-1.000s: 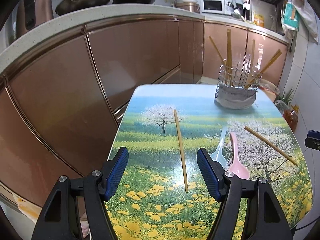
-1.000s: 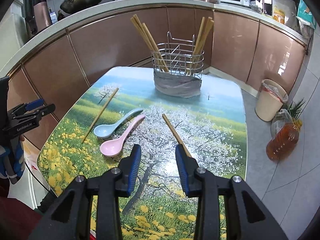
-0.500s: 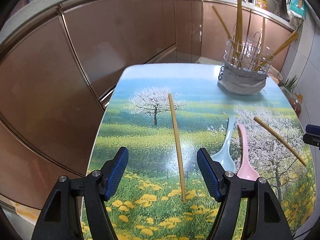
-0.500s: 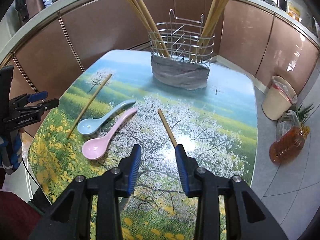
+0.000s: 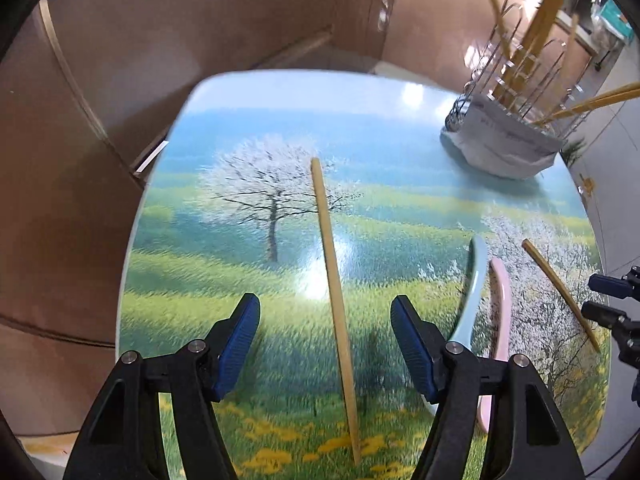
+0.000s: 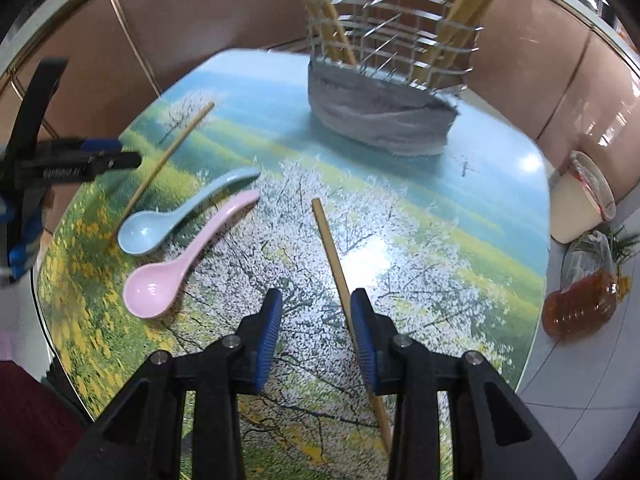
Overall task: Organize utensils
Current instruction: 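Lower the right tool onto a chopstick and close it while the left tool grasps another chopstick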
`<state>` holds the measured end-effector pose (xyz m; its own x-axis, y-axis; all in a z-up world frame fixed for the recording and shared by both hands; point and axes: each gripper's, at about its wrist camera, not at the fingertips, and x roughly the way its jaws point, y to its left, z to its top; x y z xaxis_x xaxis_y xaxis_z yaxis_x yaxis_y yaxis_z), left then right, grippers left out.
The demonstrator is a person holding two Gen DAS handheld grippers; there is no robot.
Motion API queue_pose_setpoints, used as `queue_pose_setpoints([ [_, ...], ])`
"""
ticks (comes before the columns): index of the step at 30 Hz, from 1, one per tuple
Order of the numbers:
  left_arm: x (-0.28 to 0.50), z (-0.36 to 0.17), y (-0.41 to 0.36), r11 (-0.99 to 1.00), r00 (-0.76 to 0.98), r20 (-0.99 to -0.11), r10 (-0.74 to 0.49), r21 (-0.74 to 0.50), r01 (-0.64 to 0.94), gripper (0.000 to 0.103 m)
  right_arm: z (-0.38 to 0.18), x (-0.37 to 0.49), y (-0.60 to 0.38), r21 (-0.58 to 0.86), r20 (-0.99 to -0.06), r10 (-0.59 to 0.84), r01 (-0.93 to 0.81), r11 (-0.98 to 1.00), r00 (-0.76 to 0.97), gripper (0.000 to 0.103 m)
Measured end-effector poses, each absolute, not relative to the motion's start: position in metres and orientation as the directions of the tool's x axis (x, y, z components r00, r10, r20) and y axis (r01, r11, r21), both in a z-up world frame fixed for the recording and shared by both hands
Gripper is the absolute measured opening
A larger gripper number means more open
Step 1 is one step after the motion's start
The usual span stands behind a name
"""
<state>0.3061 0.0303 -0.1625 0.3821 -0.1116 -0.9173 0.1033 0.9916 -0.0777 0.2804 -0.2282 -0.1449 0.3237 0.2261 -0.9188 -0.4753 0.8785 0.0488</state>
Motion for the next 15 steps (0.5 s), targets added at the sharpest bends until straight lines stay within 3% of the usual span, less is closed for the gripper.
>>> queue_pose_setpoints([
  [15, 0.357, -0.188, 0.014, 0.985, 0.223, -0.969, -0.107, -0.072, 0.157, 0.056, -0.171, 0.327, -0.208, -0.01, -0.968, 0.131, -0.549, 0.836, 0.216, 0.034],
])
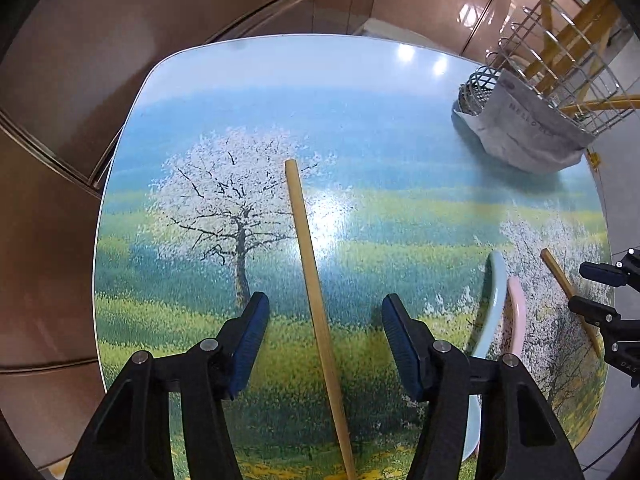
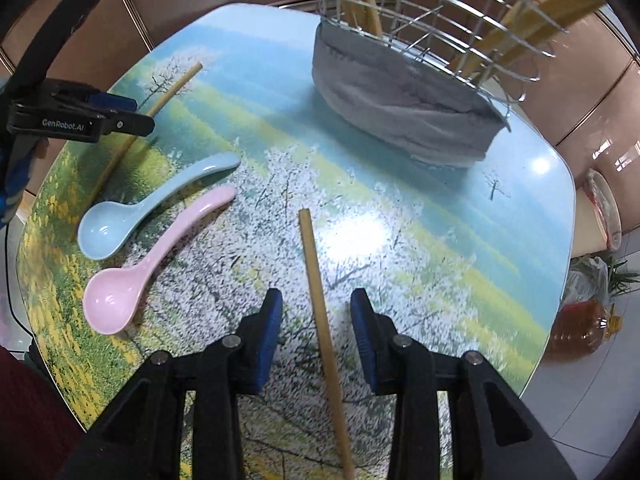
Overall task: Organize utensils
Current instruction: 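Lower the right tool onto a chopstick and close it while the left tool grasps another chopstick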
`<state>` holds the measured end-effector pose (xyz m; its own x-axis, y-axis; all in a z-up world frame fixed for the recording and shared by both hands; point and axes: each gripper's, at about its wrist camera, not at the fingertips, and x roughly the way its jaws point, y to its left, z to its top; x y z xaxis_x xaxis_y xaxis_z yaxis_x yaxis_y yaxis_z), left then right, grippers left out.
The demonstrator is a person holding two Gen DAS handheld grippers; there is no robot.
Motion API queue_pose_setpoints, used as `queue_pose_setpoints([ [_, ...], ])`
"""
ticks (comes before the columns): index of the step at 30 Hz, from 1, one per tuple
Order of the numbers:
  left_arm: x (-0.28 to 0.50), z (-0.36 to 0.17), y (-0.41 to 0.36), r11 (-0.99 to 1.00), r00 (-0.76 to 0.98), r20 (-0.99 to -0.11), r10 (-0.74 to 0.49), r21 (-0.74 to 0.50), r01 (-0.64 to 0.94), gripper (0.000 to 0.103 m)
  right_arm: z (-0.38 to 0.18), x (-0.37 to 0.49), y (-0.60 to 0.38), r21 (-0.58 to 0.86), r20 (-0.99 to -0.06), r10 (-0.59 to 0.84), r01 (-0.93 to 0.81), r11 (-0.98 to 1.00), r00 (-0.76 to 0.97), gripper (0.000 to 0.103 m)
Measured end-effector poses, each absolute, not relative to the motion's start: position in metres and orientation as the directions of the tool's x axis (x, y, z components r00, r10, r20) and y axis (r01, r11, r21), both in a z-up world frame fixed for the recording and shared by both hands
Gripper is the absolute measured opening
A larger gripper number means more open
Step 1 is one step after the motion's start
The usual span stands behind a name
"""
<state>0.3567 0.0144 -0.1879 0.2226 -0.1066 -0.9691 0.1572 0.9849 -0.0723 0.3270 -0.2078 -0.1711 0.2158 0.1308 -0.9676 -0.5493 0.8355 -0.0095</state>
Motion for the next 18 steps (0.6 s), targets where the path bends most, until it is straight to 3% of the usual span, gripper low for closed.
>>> queue_pose_setpoints([
  [9, 0.381, -0.195, 0.015, 0.985, 0.187, -0.978, -0.089, -0.059, 0.16, 0.04, -0.184, 0.333, -0.197, -0.027, -0.982, 0.085, -0.572, 0.82, 0.169, 0.033],
  [13, 0.397, -0.196, 0.013, 0.983, 0.174, -0.981, -0.081, -0.05, 0.176, 0.036, -0.186, 0.335, -0.188, -0.028, -0.984, 0.076, -0.571, 0.821, 0.159, 0.024],
  [18, 0.408, -0.196, 0.003, 0.976, 0.152, -0.986, -0.066, -0.032, 0.217, 0.022, -0.188, 0.34, -0.181, -0.022, -0.988, 0.066, -0.557, 0.83, 0.138, 0.016],
])
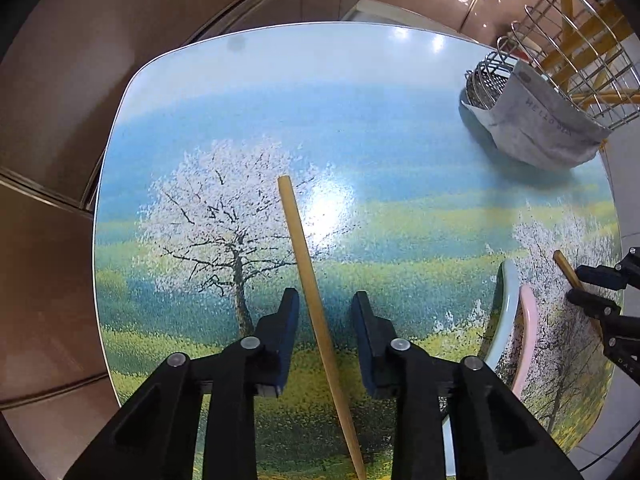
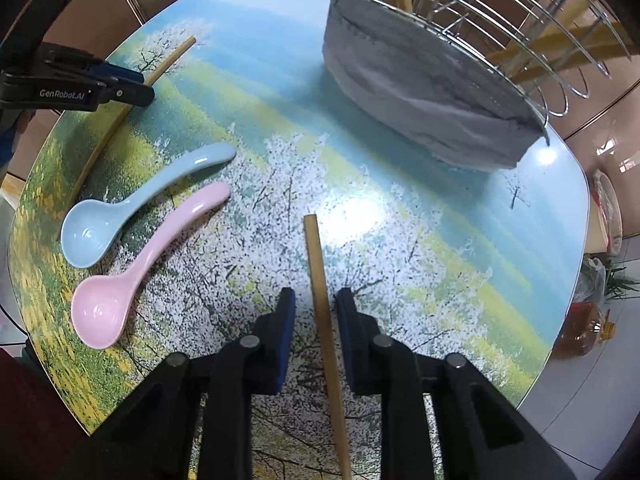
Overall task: Organize utensils
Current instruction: 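Lower the right tool onto a chopstick and close it while the left tool grasps another chopstick, then lift the right tool's chopstick toward the wire basket while the left tool lifts its chopstick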
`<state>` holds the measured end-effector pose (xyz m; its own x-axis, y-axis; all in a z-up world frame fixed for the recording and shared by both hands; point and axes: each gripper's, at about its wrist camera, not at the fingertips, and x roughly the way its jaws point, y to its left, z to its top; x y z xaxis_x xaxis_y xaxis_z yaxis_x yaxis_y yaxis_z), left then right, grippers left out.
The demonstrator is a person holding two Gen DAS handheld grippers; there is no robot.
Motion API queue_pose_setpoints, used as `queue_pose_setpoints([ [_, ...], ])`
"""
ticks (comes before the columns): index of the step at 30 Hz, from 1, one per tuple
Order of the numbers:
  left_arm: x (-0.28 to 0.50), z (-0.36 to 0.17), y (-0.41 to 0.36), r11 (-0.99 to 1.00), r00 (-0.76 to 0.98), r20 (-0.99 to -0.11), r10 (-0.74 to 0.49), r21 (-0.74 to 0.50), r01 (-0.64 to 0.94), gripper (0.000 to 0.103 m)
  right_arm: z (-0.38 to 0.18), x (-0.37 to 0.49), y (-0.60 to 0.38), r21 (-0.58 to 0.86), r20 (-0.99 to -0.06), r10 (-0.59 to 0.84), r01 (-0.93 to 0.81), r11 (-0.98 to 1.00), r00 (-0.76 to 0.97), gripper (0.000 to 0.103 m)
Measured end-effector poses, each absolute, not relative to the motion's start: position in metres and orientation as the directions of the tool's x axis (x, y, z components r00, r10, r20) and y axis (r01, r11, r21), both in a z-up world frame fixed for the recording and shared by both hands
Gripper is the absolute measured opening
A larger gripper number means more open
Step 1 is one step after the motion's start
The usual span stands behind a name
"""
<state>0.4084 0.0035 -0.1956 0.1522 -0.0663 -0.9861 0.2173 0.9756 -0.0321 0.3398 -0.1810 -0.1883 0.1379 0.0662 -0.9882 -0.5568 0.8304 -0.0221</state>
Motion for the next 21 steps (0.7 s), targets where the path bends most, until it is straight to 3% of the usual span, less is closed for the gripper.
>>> queue_pose_setpoints([
  [6, 0.413, -0.195, -0.012, 0.965, 0.139, -0.989, -0.047, -0.009, 0.263, 0.008, -0.187, 0.355, -0.173, -0.032, -0.994, 0.031, -0.555, 0.831, 0.104, 0.008],
  [21, 0.383, -0.193, -0.029, 0.962, 0.171, -0.984, -0.053, -0.004, 0.275, 0.006, -0.188, 0.357, -0.129, -0.065, -0.996, -0.021, -0.54, 0.839, 0.088, 0.006],
])
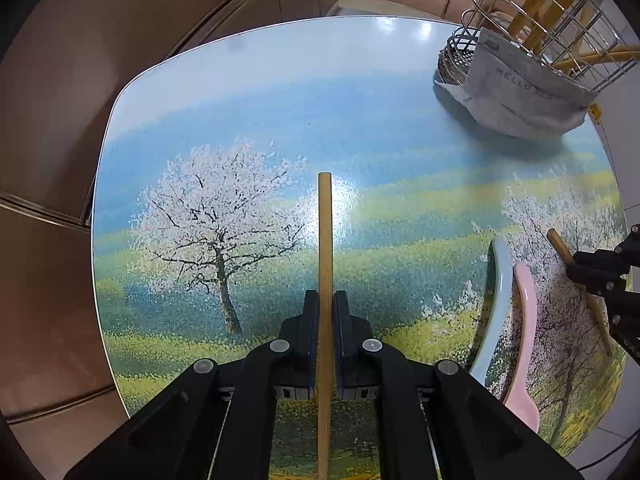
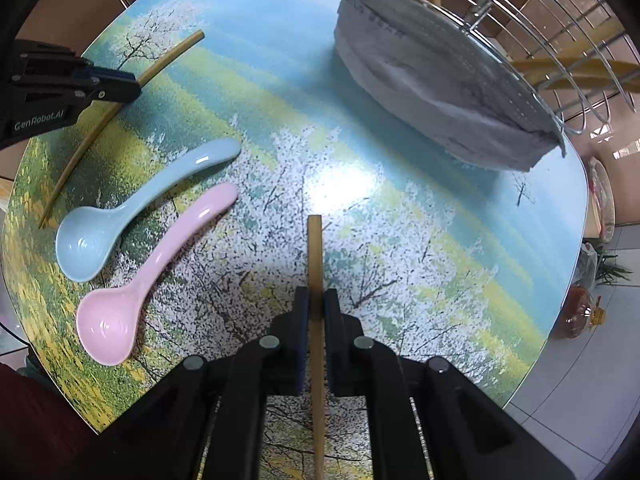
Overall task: Organize utensils
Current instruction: 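Lift the right tool's chopstick toward the wire basket while the left tool lifts its chopstick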
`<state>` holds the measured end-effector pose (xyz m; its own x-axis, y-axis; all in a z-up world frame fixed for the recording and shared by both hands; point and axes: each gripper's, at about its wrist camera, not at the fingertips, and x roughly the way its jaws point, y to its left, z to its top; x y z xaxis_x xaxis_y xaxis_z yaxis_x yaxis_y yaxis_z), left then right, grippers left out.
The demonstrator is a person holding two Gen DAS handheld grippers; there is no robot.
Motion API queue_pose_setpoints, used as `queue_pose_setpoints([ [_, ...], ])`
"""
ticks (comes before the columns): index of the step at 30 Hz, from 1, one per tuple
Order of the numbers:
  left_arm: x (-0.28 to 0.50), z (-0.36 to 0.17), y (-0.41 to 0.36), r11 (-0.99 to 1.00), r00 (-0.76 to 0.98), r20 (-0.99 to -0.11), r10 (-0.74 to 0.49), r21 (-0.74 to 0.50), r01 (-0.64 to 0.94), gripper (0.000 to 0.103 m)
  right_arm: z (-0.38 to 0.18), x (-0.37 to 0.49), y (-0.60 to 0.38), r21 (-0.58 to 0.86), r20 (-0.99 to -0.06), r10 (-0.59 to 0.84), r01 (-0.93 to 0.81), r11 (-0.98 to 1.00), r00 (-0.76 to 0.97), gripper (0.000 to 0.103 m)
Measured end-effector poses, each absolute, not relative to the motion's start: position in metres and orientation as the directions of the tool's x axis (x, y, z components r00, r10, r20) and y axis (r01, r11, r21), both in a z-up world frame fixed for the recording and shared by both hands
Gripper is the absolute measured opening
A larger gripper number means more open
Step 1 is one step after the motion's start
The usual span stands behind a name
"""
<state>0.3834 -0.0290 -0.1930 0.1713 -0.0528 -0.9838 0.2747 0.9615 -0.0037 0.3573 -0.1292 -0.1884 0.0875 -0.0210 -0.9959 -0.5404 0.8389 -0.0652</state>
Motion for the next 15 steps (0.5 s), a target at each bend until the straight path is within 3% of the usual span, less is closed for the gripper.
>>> queue_pose_setpoints([
  [15, 0.306, -0.14, 0.002, 0.977, 0.418, -0.903, -0.103, -0.014, 0.212, 0.006, -0.134, 0.285, -0.159, 0.027, -0.933, 0.183, -0.447, 0.894, 0.31, 0.006],
])
